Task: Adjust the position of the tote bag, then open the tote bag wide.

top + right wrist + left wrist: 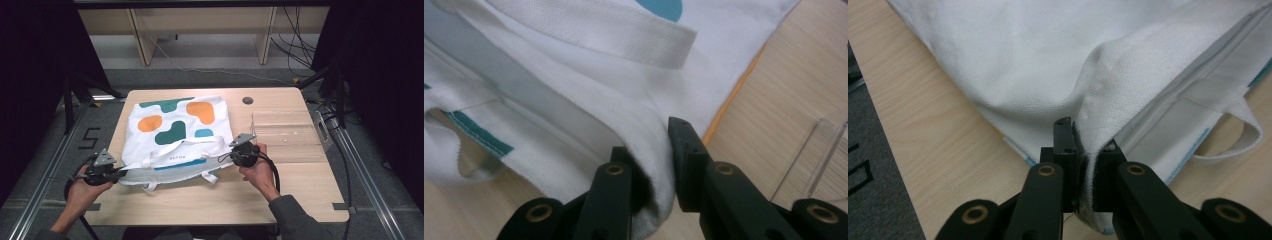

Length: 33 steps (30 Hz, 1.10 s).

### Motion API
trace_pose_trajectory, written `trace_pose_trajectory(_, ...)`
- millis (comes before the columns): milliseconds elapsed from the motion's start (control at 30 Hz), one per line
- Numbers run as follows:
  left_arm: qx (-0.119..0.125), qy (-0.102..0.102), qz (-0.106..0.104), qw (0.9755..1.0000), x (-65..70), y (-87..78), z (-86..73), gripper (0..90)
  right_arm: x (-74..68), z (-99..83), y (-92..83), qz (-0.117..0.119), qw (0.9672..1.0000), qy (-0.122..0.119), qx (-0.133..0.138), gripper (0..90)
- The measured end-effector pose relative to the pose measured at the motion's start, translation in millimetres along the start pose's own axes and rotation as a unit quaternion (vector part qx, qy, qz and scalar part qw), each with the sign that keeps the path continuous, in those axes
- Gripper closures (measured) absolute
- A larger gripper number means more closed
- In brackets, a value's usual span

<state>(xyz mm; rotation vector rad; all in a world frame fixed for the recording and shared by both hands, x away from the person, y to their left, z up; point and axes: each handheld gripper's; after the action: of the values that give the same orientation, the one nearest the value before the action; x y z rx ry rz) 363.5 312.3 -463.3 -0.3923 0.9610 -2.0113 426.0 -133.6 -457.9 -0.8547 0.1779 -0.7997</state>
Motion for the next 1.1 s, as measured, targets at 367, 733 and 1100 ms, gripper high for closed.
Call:
trace_pose_trajectory(367,0.013,0.004,-0.022,0.9997,6.9,-17.2,-0.9,85.7,-4.4,3.2,-37.3,0.008,0.9992,0.001,0.039,79.3)
trace_pose_trajectory(733,0.060,0.016,-0.010,0.9980,11.4,-48.2,18.3,86.2,2.2,15.0,-66.8,0.013,0.9984,-0.023,0.049,80.0)
trace_pose_trajectory(1100,0.110,0.054,-0.012,0.9924,-12.0,-118.5,87.9,86.8,33.7,88.4,-128.4,0.004,0.9956,-0.058,0.074,82.6)
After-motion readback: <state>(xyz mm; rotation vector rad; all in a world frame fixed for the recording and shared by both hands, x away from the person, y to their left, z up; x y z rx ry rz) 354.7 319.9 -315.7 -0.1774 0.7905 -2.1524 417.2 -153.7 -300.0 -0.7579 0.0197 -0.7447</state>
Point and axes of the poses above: each handheld gripper's, and its own axes: y roughly forward along the jaws, z roughly out of its top, x roughly to its right, and after that the axes turned 1 degree about -y, right-handed
